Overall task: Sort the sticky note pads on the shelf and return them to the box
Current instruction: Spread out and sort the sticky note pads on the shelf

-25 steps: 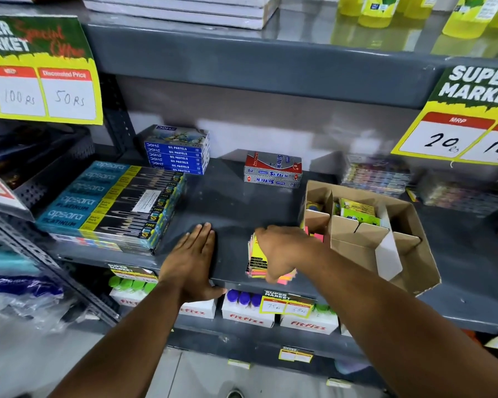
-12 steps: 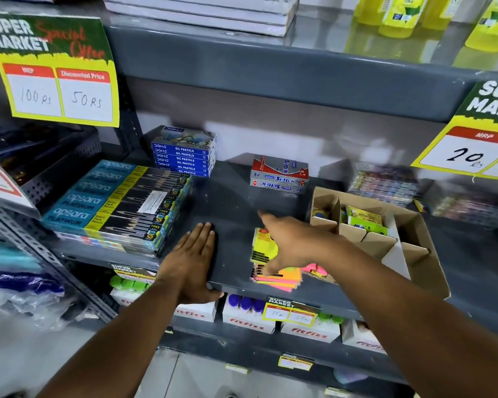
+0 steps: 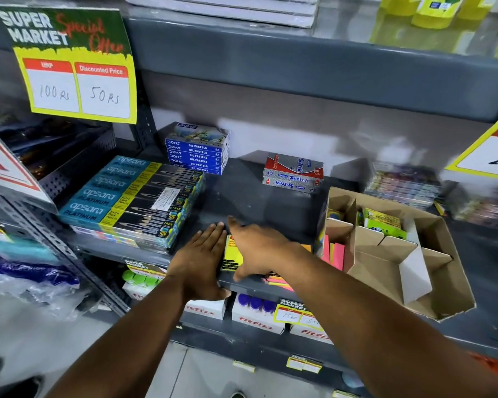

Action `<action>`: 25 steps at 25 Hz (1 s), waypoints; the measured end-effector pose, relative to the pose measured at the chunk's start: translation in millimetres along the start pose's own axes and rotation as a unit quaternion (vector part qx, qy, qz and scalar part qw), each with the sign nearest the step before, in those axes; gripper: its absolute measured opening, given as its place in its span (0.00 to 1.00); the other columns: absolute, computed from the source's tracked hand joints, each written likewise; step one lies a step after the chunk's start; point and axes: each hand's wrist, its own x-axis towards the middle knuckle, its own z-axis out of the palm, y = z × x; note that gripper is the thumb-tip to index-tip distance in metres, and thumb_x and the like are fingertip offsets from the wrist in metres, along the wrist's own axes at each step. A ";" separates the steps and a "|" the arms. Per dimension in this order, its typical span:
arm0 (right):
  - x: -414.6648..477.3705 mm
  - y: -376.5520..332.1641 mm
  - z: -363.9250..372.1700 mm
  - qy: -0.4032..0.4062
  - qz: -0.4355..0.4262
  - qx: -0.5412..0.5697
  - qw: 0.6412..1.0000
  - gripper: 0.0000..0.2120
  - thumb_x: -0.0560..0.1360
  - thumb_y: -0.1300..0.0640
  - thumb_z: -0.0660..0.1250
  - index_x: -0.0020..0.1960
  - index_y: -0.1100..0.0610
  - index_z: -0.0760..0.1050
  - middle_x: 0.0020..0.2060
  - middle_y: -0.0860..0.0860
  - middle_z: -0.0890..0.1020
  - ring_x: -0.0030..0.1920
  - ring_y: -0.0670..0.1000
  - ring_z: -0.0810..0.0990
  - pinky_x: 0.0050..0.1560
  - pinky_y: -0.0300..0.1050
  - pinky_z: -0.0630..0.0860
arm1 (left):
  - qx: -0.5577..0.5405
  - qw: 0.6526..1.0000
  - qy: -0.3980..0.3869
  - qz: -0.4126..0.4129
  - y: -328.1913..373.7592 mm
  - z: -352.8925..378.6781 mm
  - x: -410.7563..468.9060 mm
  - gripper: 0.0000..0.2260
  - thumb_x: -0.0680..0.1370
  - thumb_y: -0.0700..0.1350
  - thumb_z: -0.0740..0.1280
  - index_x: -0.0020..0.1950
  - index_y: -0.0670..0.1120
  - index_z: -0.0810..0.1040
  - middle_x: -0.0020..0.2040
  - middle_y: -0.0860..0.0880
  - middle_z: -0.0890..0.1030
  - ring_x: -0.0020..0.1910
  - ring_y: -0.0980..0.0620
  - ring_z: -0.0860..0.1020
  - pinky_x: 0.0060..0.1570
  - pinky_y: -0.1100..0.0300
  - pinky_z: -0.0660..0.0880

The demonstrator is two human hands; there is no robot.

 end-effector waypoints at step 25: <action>-22.6 66.8 -51.3 0.003 0.046 0.047 0.998 0.45 0.62 0.47 0.78 0.71 0.55 0.57 0.48 0.52 0.76 0.43 0.51 0.74 0.40 0.46 0.74 | 0.032 0.999 -0.014 -0.015 -5.9 0.3 1.8 0.57 0.62 0.73 0.59 0.74 0.42 0.31 0.76 0.45 0.31 0.73 0.49 0.29 0.71 0.54 0.31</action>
